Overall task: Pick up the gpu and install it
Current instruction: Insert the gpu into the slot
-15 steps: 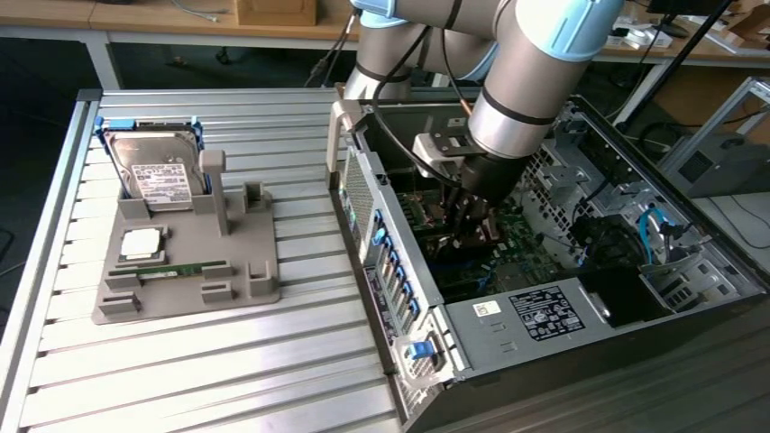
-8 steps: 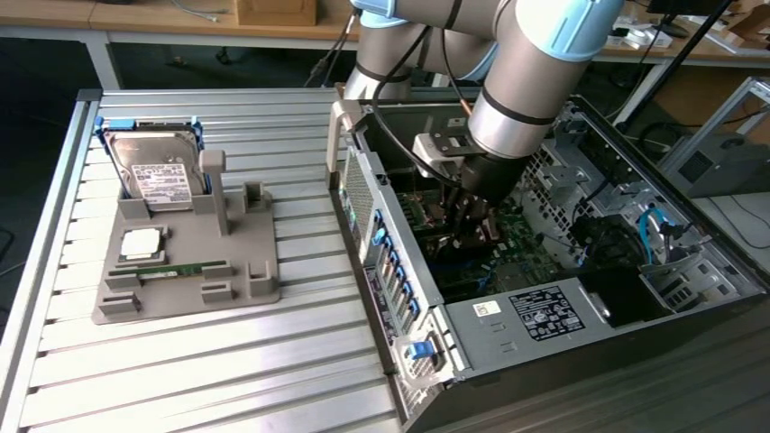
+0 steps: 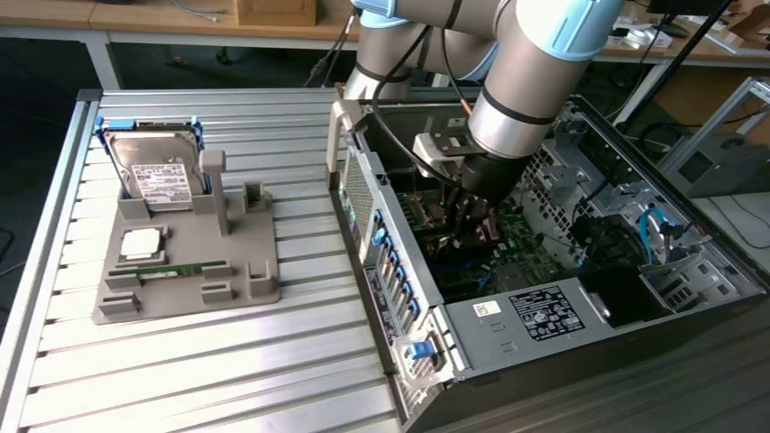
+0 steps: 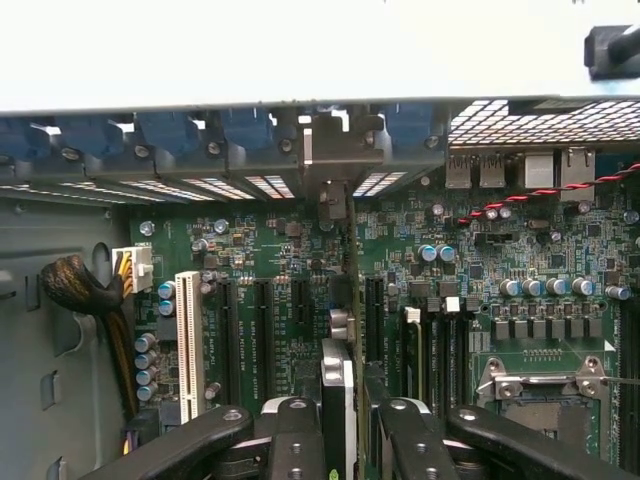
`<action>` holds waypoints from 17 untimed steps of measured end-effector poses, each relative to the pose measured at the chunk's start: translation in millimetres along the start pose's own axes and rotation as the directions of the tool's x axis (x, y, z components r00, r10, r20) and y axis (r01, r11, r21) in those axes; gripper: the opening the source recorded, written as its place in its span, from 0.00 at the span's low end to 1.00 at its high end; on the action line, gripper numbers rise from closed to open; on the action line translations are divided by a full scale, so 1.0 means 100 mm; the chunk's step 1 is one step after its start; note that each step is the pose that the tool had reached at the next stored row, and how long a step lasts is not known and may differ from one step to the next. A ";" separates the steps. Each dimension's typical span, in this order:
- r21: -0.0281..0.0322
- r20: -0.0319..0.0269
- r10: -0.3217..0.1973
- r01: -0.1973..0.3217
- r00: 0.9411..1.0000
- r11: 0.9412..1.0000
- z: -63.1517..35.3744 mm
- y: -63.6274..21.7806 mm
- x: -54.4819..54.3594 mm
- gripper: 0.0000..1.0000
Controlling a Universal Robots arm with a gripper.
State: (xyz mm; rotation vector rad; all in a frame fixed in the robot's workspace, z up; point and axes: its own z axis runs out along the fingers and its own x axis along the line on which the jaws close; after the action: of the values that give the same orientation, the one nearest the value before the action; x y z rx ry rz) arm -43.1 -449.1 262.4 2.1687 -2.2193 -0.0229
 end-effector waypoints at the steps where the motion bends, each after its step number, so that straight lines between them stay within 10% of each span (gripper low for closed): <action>1: 0.000 -0.001 0.001 -0.001 1.000 1.000 0.000 0.000 0.00 0.27; 10: 0.000 -0.011 0.008 -0.008 1.000 1.000 0.005 0.000 0.00 0.27; 17: 0.000 0.004 0.007 -0.007 1.000 1.000 0.014 -0.001 0.00 0.27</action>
State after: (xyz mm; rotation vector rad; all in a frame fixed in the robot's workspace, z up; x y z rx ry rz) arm -43.1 -449.4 261.0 2.1621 -2.2290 -0.0270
